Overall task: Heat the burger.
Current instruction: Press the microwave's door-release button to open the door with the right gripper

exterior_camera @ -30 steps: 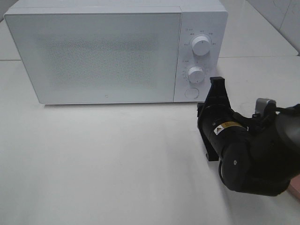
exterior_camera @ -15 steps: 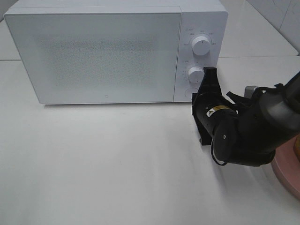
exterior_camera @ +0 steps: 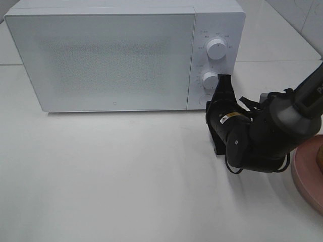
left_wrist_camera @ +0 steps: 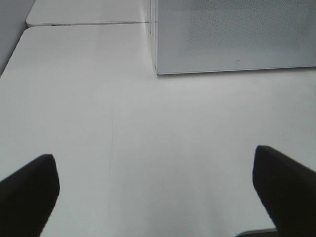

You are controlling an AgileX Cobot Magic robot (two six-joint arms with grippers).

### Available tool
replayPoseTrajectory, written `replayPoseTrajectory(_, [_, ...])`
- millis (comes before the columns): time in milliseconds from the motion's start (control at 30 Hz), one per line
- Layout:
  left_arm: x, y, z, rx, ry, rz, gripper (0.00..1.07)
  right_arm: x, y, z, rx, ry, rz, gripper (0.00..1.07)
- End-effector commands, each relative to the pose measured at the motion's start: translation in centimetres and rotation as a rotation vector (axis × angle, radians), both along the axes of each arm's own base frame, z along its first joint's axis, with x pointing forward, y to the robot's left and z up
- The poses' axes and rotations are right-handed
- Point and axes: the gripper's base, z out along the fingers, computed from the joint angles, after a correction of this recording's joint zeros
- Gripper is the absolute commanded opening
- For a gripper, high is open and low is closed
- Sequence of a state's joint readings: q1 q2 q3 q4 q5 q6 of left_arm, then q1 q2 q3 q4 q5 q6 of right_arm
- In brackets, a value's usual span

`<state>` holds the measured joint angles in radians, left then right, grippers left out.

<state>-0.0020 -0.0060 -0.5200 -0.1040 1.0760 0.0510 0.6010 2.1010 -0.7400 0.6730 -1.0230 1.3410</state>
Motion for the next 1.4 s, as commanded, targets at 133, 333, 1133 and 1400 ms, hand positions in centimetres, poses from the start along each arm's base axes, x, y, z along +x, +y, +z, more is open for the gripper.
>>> replayPoseTrajectory(133, [-0.2, 0.0, 0.0, -0.006, -0.022, -0.001, 1.0, 1.2, 0.0, 0.0, 0.01, -0.011, 0.005, 0.0])
replayPoseTrajectory(333, [-0.2, 0.0, 0.0, -0.006, -0.022, -0.001, 1.0, 2.0, -0.1, -0.2, 0.017, -0.006, 0.0, 0.0])
replayPoseTrajectory(1133, [-0.2, 0.0, 0.0, -0.006, -0.022, -0.001, 1.0, 5.2, 0.0, 1.9, 0.042, -0.168, -0.052, 0.0])
replayPoseTrajectory(1400, [-0.2, 0.0, 0.0, -0.006, -0.022, -0.001, 1.0, 7.0, -0.3, 3.3, 0.048, -0.288, -0.065, 0.0])
